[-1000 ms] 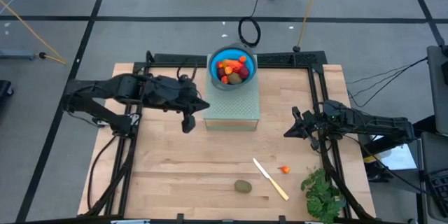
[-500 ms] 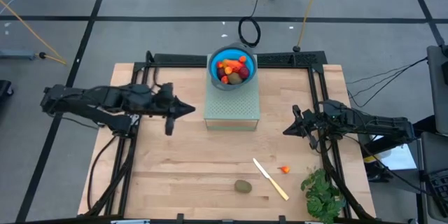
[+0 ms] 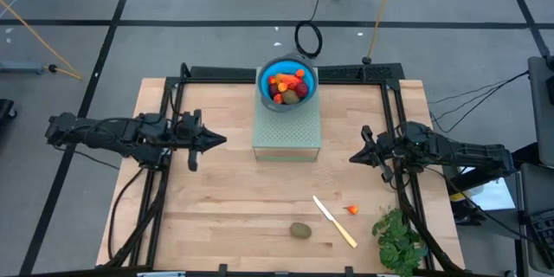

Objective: Pick & Place Fruit
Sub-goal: Put the peach into the blue strainer bowl on the shelf

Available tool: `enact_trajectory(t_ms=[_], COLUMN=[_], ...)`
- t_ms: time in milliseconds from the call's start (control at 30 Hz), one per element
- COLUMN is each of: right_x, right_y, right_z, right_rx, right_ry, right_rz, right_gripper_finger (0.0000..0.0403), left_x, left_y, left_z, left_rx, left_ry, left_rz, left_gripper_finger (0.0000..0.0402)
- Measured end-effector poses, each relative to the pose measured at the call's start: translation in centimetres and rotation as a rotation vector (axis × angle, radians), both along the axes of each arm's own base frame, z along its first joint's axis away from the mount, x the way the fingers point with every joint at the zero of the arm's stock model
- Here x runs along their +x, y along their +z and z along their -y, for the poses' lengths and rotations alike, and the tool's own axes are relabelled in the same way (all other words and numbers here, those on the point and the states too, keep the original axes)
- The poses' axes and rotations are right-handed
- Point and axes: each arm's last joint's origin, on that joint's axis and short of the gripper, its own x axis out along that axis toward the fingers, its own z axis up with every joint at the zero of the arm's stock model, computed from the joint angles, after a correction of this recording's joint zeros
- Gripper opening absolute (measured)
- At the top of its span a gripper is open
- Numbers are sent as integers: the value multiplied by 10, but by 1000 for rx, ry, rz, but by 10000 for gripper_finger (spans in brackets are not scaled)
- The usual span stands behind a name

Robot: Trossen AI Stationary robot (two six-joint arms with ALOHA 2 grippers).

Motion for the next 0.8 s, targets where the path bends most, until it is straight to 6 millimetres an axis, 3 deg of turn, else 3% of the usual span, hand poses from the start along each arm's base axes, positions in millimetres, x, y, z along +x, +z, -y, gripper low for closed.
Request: enact_trajectory(t_ms=[333,633,800], right_x=[6,16,21], right_y=[7,41,60], right_z=[1,3,2], right_rx=[65,29,0], right_ry=[-24,-18,5], right_rz=[-16,-31,-165], right_gripper_finger=[0,0,0], left_x=[-20,-33,-39], left_y=[-36,-59,-66], left_z=[-2,-4,-5], left_rx=[-11,-20,-20], left_ry=[3,11,29], left_rz=[37,86,102], left_gripper_finger=[7,2,13])
